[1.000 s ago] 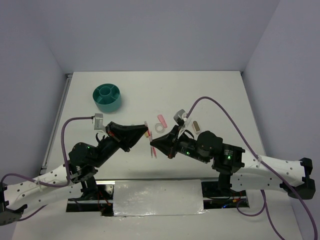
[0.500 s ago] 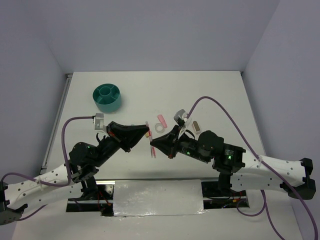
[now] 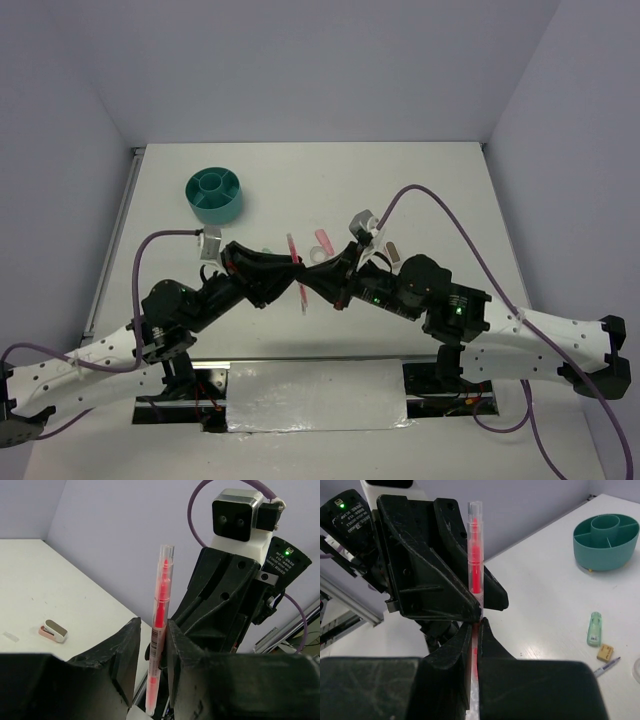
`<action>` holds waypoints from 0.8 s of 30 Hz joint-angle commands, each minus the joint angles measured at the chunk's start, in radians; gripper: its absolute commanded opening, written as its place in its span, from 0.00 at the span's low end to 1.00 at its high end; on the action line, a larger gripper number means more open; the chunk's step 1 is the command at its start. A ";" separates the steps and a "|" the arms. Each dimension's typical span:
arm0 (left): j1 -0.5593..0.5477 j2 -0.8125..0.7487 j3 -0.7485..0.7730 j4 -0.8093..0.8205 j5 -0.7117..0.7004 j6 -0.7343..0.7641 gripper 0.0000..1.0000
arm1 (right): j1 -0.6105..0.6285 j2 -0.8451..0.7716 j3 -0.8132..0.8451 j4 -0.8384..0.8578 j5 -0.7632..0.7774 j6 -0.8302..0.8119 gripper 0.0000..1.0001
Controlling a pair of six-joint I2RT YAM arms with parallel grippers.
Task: Sort the stationery into containers
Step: Close the pen cap on the pen.
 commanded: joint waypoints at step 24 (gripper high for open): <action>-0.005 -0.016 0.087 -0.118 0.066 0.092 0.00 | 0.000 0.047 0.051 0.131 -0.180 0.015 0.39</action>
